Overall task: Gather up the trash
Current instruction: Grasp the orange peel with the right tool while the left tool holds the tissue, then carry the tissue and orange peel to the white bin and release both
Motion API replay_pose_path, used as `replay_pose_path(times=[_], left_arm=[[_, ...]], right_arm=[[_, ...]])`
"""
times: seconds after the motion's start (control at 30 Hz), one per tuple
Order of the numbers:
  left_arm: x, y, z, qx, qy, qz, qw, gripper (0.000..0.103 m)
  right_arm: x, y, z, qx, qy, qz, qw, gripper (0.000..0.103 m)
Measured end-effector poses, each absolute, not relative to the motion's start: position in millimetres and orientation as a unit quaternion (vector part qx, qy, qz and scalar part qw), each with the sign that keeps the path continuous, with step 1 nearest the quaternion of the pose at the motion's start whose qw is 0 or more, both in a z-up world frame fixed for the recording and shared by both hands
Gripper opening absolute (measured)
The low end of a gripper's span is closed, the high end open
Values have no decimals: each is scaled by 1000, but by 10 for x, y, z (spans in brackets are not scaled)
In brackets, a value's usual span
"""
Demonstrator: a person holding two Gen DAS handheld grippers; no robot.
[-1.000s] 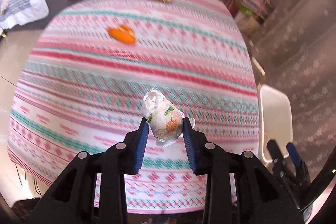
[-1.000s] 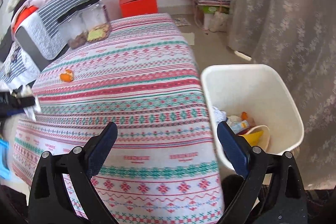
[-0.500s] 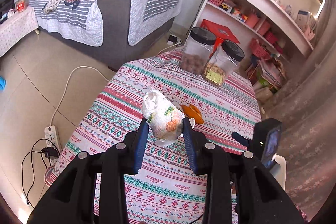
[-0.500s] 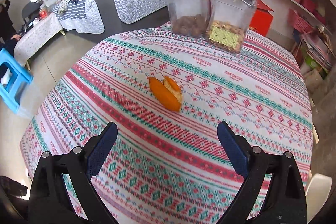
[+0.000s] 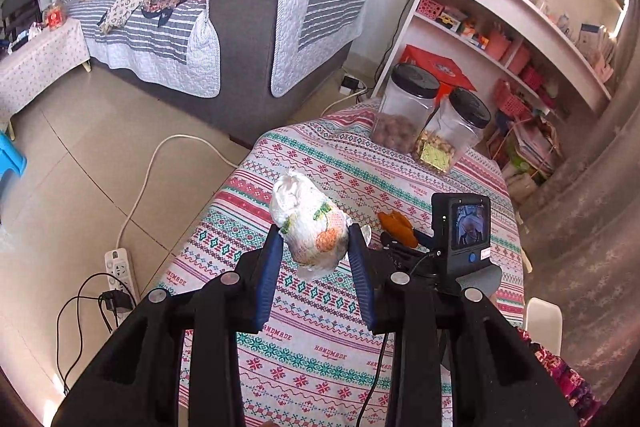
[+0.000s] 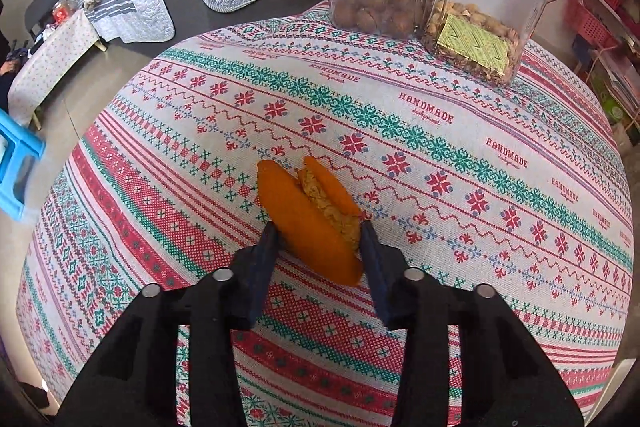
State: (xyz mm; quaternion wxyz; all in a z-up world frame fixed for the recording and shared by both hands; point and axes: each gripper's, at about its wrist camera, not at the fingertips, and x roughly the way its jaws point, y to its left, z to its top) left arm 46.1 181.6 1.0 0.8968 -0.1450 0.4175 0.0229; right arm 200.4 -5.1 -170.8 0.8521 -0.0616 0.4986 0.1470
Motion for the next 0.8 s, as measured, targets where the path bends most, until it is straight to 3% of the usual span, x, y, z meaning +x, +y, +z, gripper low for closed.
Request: replay_pose_path(times=[0.07,0.13,0.8], left_arm=[[463,1811,21,-146,416,23,897,34],[455,1798,38,-145,412,23,899,34],[454,1488,173,-169,382,-3,909,34]], right_arm=[[1969,-52,-1664,-65,497,147,853,20],[1906,-74,-1585,-62,487,146,859,17],[877,-878,-155,-27,335,103,936,15]])
